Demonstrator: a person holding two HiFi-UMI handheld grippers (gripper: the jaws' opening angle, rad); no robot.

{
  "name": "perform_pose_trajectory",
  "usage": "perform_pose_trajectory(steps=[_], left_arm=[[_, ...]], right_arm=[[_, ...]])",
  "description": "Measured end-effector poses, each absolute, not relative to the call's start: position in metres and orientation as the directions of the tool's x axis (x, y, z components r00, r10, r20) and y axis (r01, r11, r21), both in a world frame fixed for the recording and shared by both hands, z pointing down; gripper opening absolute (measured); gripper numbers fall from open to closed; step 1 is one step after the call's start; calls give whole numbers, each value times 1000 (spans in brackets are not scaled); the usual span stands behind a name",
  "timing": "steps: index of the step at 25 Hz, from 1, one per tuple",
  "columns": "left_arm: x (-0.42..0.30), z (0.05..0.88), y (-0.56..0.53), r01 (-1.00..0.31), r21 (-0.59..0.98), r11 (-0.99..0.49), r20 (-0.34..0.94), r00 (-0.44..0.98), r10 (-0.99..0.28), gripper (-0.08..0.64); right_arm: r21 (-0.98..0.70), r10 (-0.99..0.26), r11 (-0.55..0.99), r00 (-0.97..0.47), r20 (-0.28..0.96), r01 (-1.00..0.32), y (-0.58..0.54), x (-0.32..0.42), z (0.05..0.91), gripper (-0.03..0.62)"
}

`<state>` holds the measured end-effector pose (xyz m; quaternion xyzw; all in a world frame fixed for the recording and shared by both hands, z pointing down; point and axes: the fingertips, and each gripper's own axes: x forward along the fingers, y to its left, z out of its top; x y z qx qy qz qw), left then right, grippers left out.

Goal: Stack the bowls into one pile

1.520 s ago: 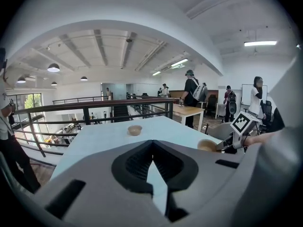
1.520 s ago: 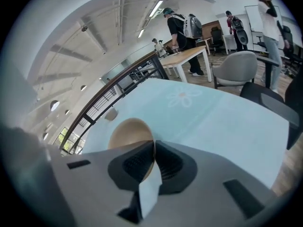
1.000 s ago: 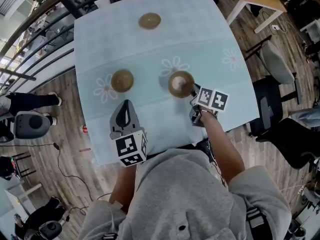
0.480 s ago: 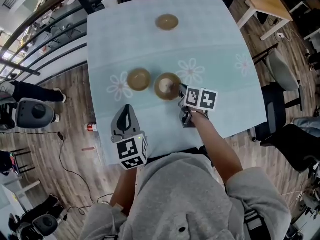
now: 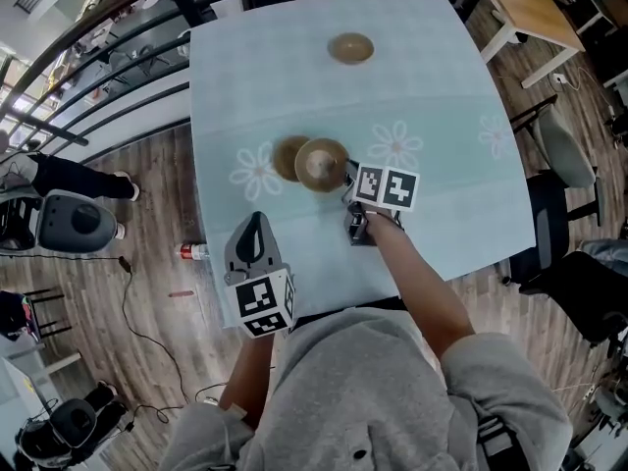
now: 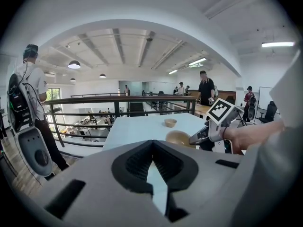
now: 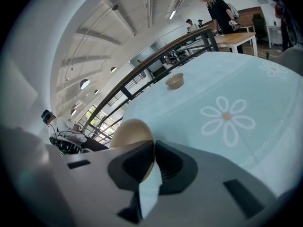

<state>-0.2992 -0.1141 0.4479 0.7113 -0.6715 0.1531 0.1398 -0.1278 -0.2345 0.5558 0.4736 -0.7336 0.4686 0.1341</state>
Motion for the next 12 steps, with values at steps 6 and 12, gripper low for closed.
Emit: perform_pose_trajectory(steps=[6, 12], left_arm=[[-313, 453, -113, -999, 7, -37, 416, 37, -908, 17], [-325, 455, -114, -1000, 20, -14, 421, 21, -907, 17]], right_arm=[[-535, -555, 134, -511, 657, -834, -254, -154, 559, 37], [-521, -514, 137, -510, 690, -843, -263, -175, 573, 37]])
